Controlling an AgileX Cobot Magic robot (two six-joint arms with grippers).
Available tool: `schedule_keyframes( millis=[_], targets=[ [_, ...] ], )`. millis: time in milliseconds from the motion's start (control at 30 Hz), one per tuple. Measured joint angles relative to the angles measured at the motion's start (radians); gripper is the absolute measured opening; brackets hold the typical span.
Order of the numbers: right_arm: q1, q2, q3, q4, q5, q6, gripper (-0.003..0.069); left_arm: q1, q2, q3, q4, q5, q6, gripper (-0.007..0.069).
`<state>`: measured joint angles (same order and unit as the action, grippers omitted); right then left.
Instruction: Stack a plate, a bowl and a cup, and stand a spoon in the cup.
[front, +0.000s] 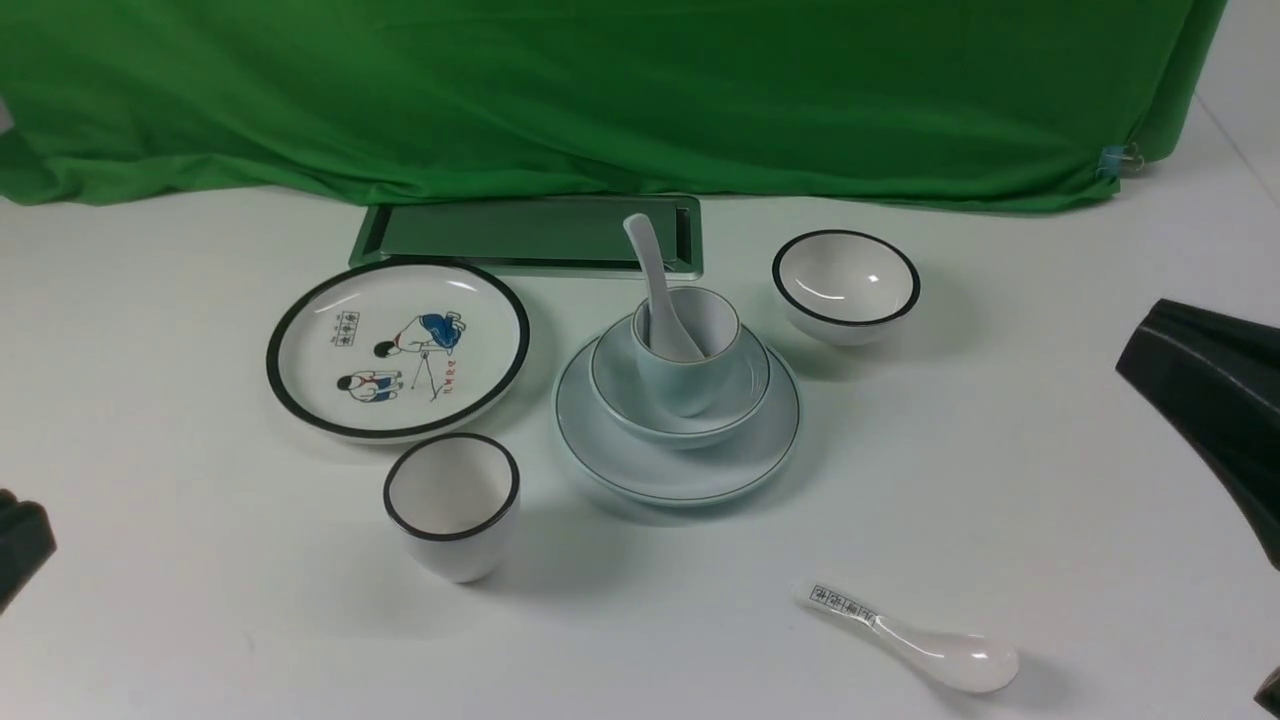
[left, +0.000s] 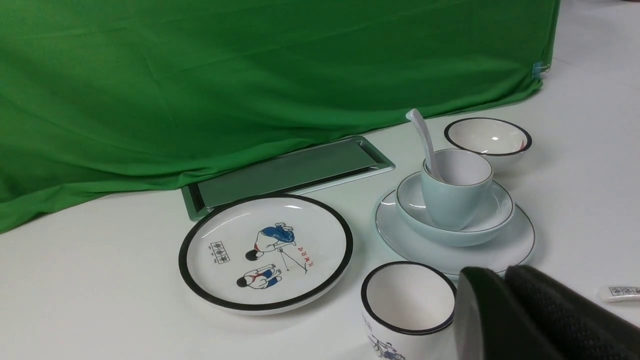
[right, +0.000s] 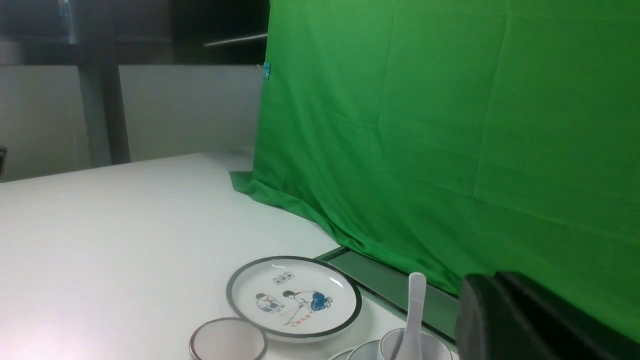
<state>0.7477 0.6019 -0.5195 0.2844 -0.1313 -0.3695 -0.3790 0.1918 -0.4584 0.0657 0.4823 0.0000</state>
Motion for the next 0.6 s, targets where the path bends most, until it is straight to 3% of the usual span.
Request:
schedule_keyframes(
  millis=[167, 300, 467, 600],
  targets=[
    [0.000, 0.000, 0.000, 0.000, -0.005, 0.001, 0.0058, 0.000, 0.000, 0.000, 0.000, 0.000, 0.000, -0.0006],
    [0.000, -0.018, 0.009, 0.000, 0.007, 0.006, 0.0011, 0.000, 0.000, 0.000, 0.000, 0.000, 0.007, -0.0006],
    [-0.008, -0.053, 0.108, 0.000, -0.087, 0.025, 0.0010, 0.000, 0.000, 0.000, -0.002, 0.000, 0.010, -0.0006],
    [-0.120, -0.157, 0.303, -0.002, -0.167, 0.108, 0.0010, 0.000, 0.000, 0.001, -0.004, 0.000, 0.010, -0.0006]
  ],
)
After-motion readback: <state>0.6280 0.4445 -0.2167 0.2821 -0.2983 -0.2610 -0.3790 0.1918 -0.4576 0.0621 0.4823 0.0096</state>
